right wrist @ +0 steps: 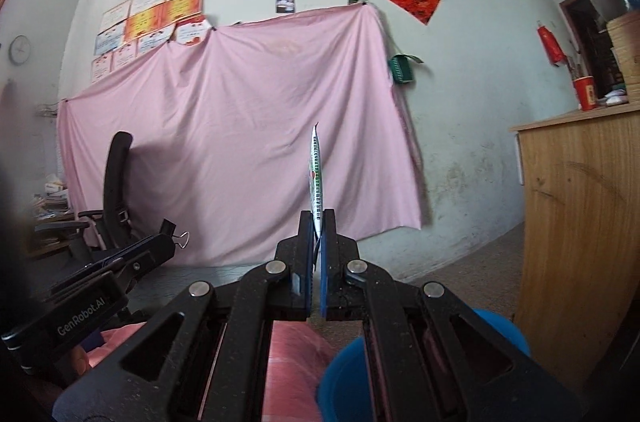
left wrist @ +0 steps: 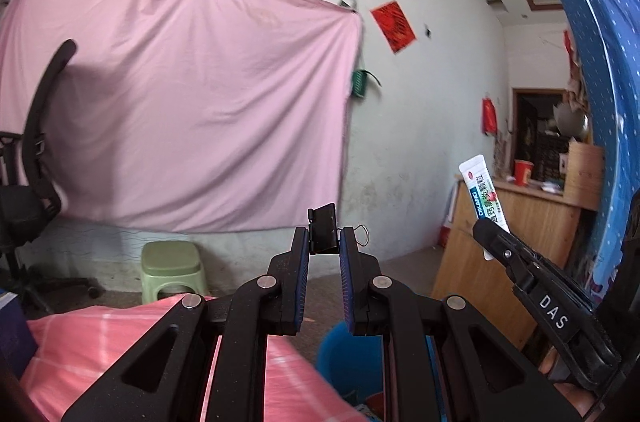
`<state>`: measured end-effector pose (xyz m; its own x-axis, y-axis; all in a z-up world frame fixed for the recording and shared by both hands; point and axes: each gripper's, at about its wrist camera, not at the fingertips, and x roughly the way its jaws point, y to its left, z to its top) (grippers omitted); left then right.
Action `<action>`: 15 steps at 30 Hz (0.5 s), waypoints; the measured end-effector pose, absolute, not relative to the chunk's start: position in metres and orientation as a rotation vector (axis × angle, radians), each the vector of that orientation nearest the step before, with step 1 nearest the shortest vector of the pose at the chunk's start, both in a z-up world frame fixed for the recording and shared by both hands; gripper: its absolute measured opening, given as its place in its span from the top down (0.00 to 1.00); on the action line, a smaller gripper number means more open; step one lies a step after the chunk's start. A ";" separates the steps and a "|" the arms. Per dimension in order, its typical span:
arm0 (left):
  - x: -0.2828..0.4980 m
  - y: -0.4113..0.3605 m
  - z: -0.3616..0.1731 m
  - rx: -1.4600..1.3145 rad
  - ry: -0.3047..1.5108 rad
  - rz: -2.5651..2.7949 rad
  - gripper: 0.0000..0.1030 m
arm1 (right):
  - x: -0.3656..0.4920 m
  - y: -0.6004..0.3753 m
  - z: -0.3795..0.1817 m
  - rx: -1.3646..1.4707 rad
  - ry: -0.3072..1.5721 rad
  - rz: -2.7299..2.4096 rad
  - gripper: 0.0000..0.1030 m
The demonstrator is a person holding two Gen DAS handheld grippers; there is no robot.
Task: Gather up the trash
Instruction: 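Carry tube and clip over the blue bucket and open both grippers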
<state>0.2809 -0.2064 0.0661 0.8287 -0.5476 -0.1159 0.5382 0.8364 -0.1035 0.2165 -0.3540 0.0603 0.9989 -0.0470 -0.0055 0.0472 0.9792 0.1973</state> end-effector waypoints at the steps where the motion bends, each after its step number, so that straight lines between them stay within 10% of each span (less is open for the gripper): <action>1: 0.283 -0.213 0.066 -0.059 0.154 -0.589 0.88 | 0.216 -0.359 0.059 0.198 0.004 -0.065 0.82; 15: 0.296 -0.286 0.042 0.030 0.287 -0.661 0.88 | 0.214 -0.418 0.035 0.261 0.090 -0.180 0.82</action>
